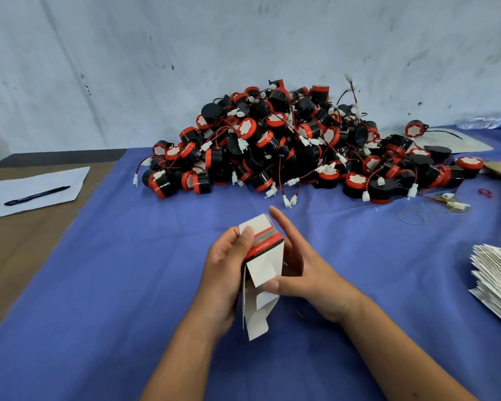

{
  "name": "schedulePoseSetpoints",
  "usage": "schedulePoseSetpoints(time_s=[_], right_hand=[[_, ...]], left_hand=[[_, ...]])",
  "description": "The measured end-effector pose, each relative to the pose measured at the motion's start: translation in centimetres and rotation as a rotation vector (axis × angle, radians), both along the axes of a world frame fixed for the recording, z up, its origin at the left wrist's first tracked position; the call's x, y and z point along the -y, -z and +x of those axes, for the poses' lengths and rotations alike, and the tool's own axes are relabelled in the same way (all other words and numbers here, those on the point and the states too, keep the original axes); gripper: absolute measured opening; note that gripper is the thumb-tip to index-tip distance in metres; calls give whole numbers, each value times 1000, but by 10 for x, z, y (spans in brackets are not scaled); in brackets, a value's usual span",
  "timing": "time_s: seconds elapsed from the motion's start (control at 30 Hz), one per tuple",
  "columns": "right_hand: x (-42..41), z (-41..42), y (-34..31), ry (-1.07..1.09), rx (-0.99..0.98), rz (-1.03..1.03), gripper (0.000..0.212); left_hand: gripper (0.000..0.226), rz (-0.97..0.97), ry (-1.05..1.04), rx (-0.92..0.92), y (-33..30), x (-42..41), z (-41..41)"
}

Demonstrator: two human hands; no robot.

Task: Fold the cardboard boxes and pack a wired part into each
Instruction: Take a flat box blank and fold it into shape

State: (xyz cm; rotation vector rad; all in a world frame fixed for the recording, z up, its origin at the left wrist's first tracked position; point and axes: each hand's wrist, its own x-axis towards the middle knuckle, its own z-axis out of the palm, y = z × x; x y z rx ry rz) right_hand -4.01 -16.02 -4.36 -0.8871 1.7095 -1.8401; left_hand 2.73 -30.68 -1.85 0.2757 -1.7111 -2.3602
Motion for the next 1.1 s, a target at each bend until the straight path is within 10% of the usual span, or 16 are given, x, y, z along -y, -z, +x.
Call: schedulePoseSetpoints(time_s=[0.47,0.9,1.1], right_hand=[[-2,-6,1,-98,-40,51,101],[3,2,3,-79,-26,20,113],[3,4,1,-123,29,-23,97]], left_hand=[[47,473,169,261,-4,14,5],[32,-4,-109,123,4,-1,-6],[36,250,4,168,0,6,1]])
